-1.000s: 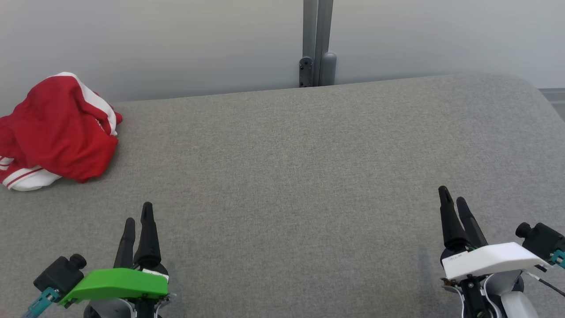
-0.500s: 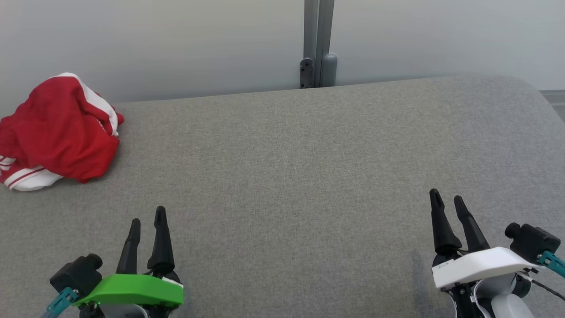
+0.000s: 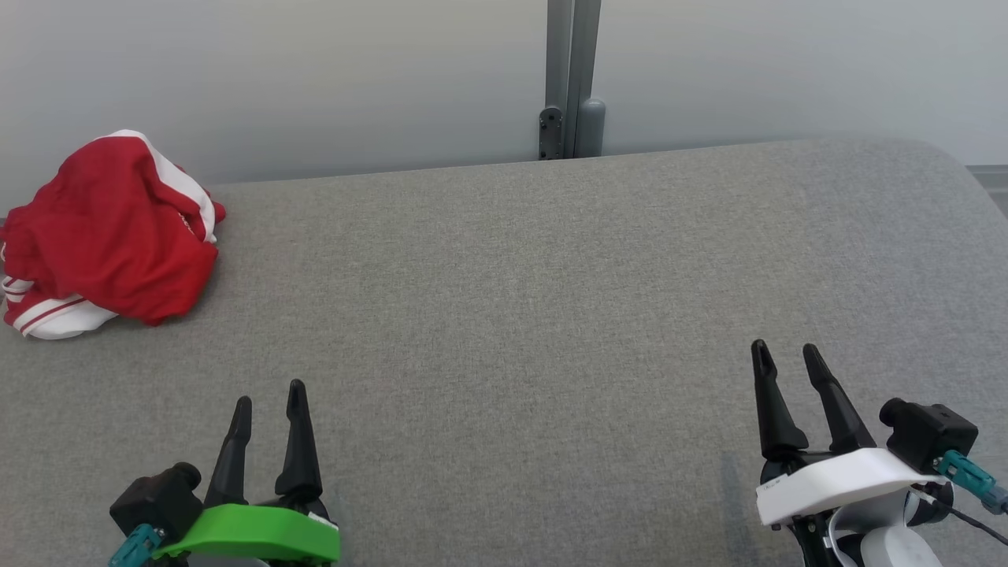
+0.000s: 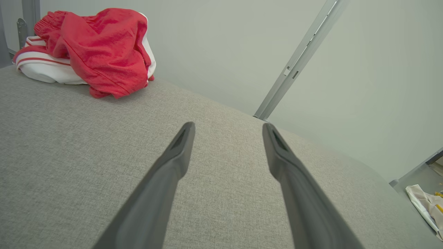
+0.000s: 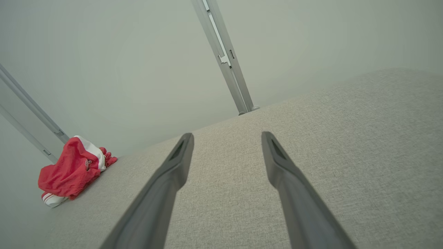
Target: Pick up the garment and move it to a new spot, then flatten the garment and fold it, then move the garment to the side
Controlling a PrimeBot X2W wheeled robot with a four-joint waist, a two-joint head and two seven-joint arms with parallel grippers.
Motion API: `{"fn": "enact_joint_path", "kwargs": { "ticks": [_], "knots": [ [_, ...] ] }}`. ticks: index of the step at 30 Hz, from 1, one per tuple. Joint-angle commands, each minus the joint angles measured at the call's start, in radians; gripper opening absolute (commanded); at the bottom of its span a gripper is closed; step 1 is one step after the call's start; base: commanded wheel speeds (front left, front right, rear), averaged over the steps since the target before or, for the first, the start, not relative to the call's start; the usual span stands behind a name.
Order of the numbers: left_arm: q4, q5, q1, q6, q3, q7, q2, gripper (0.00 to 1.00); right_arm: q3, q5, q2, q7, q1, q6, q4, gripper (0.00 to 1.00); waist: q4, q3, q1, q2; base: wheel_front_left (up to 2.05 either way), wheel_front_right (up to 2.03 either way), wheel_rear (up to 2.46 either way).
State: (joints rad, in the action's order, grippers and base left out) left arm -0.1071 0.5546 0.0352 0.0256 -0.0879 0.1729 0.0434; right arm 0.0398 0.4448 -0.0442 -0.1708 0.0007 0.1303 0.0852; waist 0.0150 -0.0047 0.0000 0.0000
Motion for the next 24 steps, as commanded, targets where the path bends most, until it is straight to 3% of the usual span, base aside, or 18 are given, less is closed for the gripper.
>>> {"fn": "enact_joint_path", "kwargs": {
  "ticks": [1, 24],
  "knots": [
    [0.01, -0.029, 0.011, -0.002, -0.003, 0.009, 0.008, 1.0, 0.003, -0.035, -0.006, -0.012, 0.007, 0.0, -0.013, 1.0, 0.0, 0.0, 0.0, 0.0, 0.0, 0.0, 0.0],
    [0.0, -0.184, 0.038, -0.005, -0.029, 0.059, 0.009, 1.0, 0.017, -0.253, -0.008, -0.061, 0.019, 0.0, -0.03, 1.0, 0.004, 0.002, 0.0, 0.0, 0.0, 0.0, 0.0]
  ]
}}
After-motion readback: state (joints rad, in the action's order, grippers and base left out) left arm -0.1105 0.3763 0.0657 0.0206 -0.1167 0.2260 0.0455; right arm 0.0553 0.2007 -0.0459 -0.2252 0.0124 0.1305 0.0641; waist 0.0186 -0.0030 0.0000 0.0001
